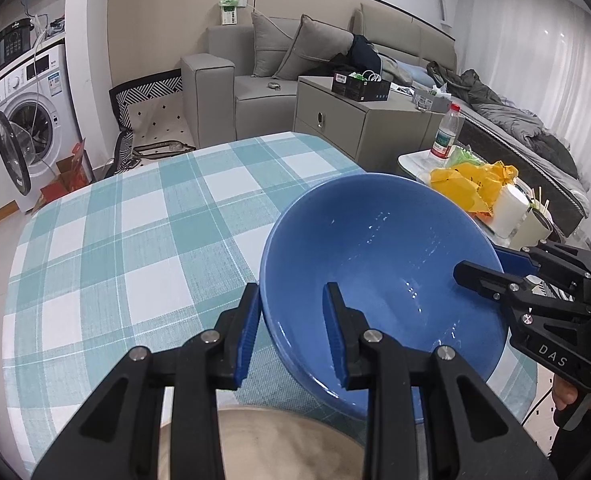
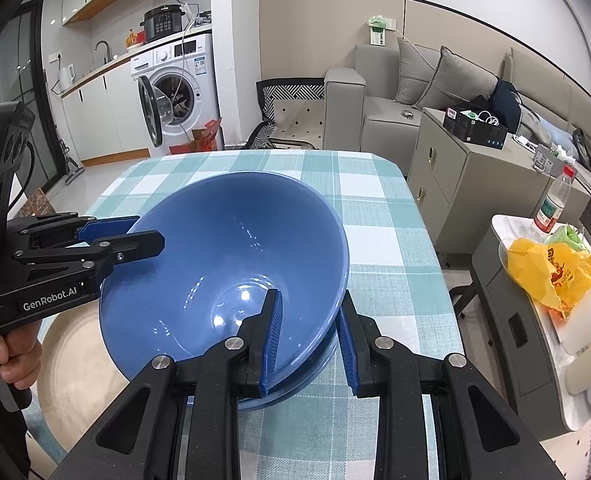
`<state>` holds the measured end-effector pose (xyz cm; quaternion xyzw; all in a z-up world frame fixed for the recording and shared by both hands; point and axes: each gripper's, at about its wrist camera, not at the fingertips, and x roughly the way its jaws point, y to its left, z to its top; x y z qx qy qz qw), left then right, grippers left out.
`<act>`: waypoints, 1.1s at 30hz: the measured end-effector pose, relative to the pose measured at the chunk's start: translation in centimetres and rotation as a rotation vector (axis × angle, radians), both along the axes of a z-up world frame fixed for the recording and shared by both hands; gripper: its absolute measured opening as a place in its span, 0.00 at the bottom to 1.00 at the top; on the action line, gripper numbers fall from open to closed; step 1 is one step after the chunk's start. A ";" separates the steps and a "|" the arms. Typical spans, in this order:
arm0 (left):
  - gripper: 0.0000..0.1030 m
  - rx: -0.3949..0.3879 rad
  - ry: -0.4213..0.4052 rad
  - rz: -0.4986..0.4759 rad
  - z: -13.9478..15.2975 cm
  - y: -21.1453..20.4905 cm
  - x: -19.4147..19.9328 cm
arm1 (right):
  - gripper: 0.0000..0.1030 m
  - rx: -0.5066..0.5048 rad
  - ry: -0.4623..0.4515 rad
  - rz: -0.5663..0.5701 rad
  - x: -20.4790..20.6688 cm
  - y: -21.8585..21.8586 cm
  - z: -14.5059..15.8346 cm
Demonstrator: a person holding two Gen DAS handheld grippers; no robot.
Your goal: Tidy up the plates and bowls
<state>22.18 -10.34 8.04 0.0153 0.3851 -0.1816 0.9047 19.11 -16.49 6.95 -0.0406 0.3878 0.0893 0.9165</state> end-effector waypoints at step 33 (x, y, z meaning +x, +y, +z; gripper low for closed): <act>0.31 0.045 0.025 0.004 -1.9 -0.9 0.6 | 0.31 -0.157 -0.019 -0.002 -0.2 1.2 -2.3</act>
